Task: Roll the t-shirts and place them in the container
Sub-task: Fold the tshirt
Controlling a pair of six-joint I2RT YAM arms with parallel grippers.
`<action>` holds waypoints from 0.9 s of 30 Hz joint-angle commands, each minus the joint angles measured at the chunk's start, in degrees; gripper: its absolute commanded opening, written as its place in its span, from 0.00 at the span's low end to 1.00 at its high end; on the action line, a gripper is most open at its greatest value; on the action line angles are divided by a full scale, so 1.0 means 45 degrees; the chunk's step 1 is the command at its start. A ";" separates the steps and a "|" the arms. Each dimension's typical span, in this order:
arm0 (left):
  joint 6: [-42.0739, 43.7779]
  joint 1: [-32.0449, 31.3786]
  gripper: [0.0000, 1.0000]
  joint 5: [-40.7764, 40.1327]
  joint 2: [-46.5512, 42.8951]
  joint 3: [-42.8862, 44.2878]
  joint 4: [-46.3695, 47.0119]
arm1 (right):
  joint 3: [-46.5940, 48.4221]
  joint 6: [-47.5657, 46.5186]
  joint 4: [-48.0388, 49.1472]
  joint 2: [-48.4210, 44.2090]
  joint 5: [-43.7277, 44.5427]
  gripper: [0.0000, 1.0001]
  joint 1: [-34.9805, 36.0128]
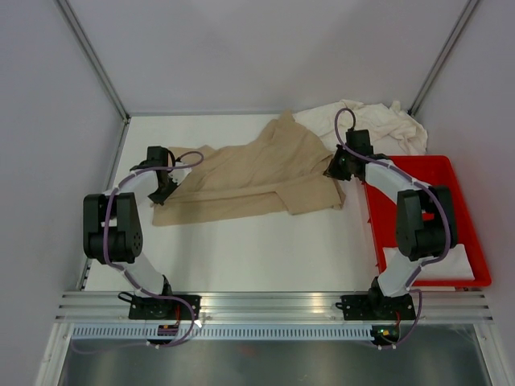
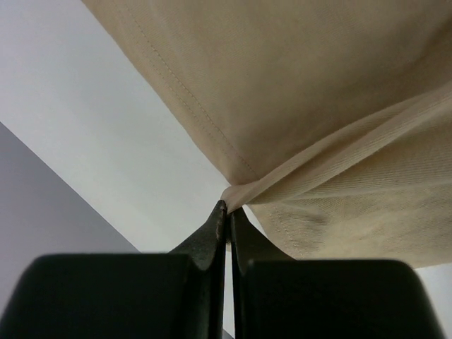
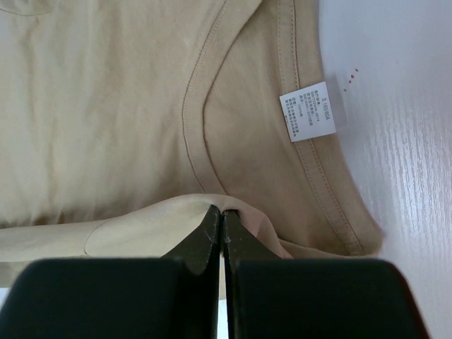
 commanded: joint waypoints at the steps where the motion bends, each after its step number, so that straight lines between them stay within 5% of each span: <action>1: -0.0401 0.0117 0.02 -0.0177 0.0189 0.0672 0.0383 | 0.0737 -0.0165 0.0093 0.0289 0.0428 0.00 -0.0036; 10: -0.0713 0.0098 0.11 -0.0372 0.0521 0.0925 0.0675 | 0.0952 -0.0145 0.0366 0.1109 0.0545 0.06 -0.0017; 14: -0.1258 0.0215 0.36 -0.0586 0.0892 0.1413 0.0871 | 0.1381 -0.0242 0.0191 0.1676 0.0759 0.16 0.0002; 17: -0.1727 0.0449 0.44 -0.0743 0.1108 0.1921 0.0891 | 0.1732 -0.0476 -0.0004 0.1969 0.1245 0.26 -0.0017; 20: -0.1982 0.0645 0.50 -0.0899 0.0836 0.2117 0.0871 | 0.2202 -0.0866 -0.0452 0.2048 0.1618 0.37 -0.0017; 27: -0.1515 0.0586 0.51 -0.0471 -0.1798 0.0226 -0.0279 | 0.1892 -0.1570 -0.1762 -0.0055 0.3140 0.43 -0.0036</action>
